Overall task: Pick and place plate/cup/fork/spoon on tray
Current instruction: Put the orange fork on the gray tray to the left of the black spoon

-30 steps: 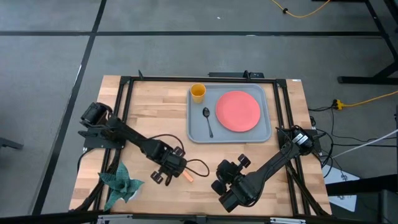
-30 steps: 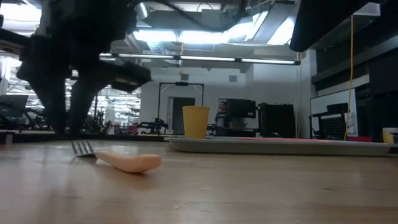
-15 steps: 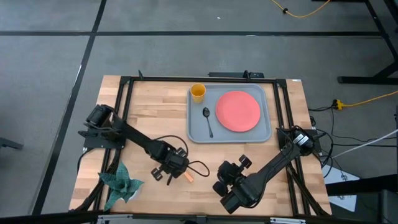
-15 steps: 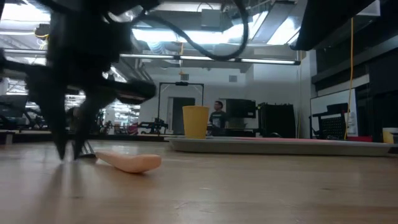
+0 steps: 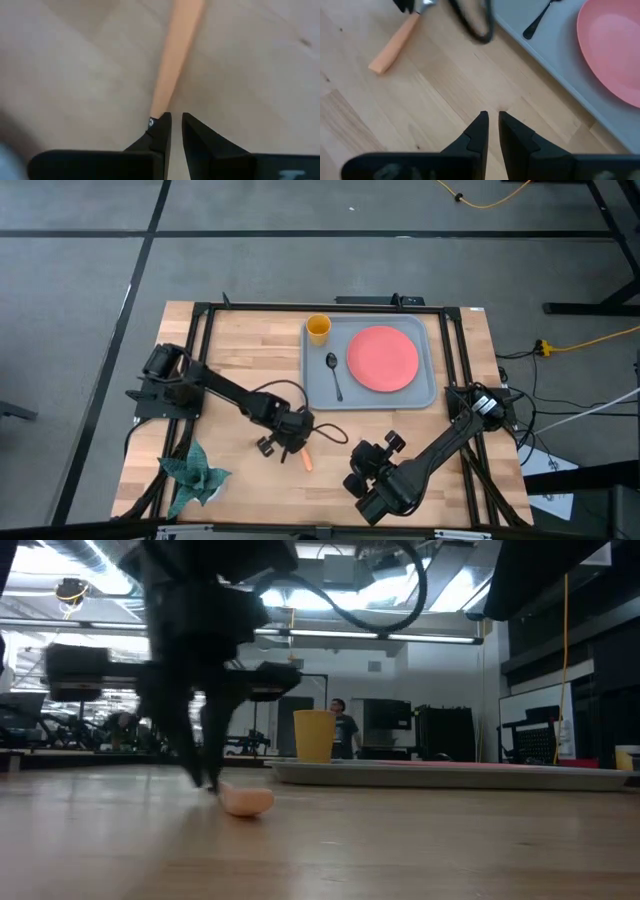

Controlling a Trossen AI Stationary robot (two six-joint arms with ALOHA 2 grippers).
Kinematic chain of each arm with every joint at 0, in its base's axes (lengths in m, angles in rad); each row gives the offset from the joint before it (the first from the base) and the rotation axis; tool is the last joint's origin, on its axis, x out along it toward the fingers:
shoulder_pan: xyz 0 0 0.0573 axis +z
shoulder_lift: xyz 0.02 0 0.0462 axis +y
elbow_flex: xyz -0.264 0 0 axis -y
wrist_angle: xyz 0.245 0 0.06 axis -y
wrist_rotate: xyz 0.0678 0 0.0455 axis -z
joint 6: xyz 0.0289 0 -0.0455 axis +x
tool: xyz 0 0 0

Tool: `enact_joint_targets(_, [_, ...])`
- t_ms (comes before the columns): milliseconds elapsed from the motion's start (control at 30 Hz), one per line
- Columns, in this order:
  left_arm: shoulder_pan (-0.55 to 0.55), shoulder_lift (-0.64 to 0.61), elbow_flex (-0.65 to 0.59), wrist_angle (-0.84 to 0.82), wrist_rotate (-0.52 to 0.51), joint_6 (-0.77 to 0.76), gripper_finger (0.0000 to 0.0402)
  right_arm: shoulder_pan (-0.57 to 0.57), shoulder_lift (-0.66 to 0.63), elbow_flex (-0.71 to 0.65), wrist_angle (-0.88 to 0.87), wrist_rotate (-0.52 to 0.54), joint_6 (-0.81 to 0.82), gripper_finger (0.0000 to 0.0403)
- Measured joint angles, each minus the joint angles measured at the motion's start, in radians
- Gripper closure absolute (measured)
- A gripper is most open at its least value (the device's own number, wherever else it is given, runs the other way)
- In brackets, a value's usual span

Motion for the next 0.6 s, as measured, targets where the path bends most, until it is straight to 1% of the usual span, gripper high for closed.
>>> enact_joint_targets(133, [0.025, 0.0, 0.0, 0.049, -0.005, 0.005, 0.0363, 0.0, 0.0, 0.0, 0.005, 0.0, 0.0, 0.0353])
enact_joint_targets(267, [0.018, -0.007, 0.03, -0.003, -0.011, -0.048, 0.0363, 0.0, 0.0, 0.0, 0.022, 0.0, 0.0, 0.0353])
enact_joint_targets(367, [0.0, -0.042, 0.057, -0.103, -0.012, -0.07, 0.0363, -0.003, 0.0, 0.0, 0.035, 0.0, 0.0, 0.0353])
enact_joint_targets(467, [-0.019, -0.095, 0.065, -0.237, -0.011, -0.081, 0.0363, -0.024, 0.0, 0.0, 0.048, 0.0, 0.0, 0.0353])
enact_joint_targets(533, [-0.026, -0.136, 0.065, -0.345, -0.005, -0.128, 0.0363, -0.056, 0.0, 0.0, 0.076, -0.001, -0.001, 0.0353])
enact_joint_targets(600, [-0.026, -0.167, 0.064, -0.454, 0.017, -0.185, 0.0363, -0.094, 0.0, 0.0, 0.125, -0.004, -0.039, 0.0353])
